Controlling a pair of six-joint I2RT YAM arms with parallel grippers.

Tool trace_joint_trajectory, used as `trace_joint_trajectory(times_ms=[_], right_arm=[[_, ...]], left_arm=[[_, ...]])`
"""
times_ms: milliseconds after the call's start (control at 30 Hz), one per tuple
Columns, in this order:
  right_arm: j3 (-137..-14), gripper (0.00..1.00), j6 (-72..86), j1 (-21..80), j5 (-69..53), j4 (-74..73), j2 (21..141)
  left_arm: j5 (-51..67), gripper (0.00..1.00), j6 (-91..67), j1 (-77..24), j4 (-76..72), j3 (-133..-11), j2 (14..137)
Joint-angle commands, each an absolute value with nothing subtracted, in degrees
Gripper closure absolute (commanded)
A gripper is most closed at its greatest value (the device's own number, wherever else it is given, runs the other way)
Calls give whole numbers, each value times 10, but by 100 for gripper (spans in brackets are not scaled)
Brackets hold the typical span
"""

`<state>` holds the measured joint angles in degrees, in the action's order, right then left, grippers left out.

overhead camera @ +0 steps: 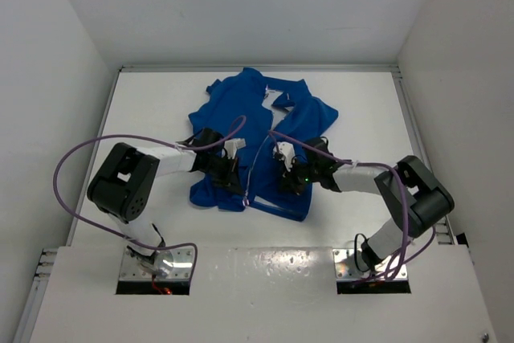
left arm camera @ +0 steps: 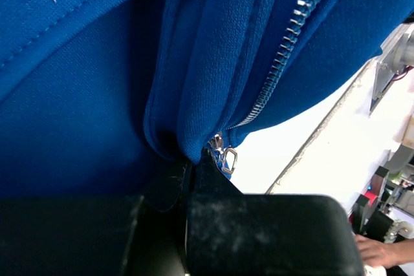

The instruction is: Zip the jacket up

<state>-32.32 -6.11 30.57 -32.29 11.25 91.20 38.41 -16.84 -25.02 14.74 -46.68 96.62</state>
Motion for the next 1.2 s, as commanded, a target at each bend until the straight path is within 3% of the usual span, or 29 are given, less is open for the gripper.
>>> trace_joint_trajectory(times_ms=[0,200,500,600,800,900,1167], right_arm=[[-352,99,-85,310,-245,112,920],[-410,100,-61,295,-130,56,987],[-461,100,-5,206,-90,-32,1006],[-433,97,5,180,-155,-27,964],[-377,69,4,179,-377,-22,827],[-353,69,-80,201,-442,-14,771],[-273,72,-211,315,-446,130,735]], left_arm=[[388,100,-169,-247,176,-474,983],[374,100,-169,-247,176,-468,983],[364,100,-169,-258,176,-463,983],[387,100,-169,-258,176,-477,1005],[424,100,-169,-270,181,-504,1048],[439,100,-169,-270,181,-504,1054],[463,100,-169,-270,176,-504,1059]])
